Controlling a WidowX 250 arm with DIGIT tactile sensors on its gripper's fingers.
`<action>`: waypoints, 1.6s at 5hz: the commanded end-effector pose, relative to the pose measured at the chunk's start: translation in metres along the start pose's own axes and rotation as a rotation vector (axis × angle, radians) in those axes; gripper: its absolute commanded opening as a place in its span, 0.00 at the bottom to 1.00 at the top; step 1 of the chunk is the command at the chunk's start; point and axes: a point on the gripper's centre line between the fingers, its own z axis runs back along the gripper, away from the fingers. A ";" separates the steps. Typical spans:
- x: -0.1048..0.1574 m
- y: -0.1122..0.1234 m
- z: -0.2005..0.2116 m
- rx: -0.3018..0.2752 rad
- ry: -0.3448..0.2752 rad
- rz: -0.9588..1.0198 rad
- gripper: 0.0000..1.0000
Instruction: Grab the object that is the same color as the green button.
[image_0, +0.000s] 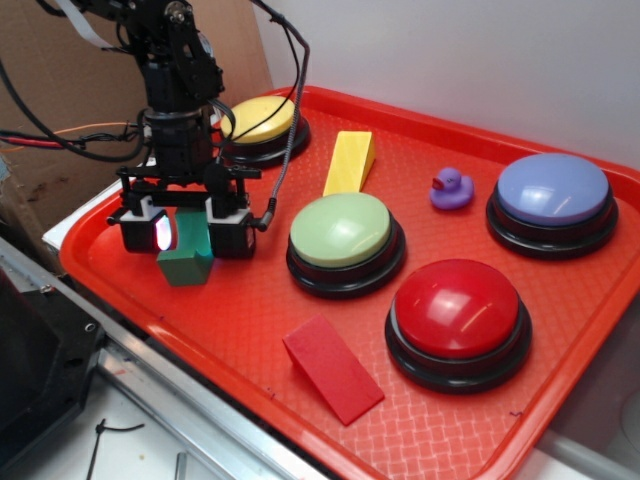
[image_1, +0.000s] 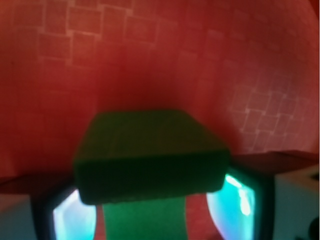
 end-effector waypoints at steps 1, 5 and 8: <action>0.000 0.000 0.000 0.000 0.000 0.000 0.00; -0.045 -0.025 0.107 -0.012 -0.122 0.230 0.00; -0.082 -0.006 0.227 -0.026 -0.162 0.228 0.00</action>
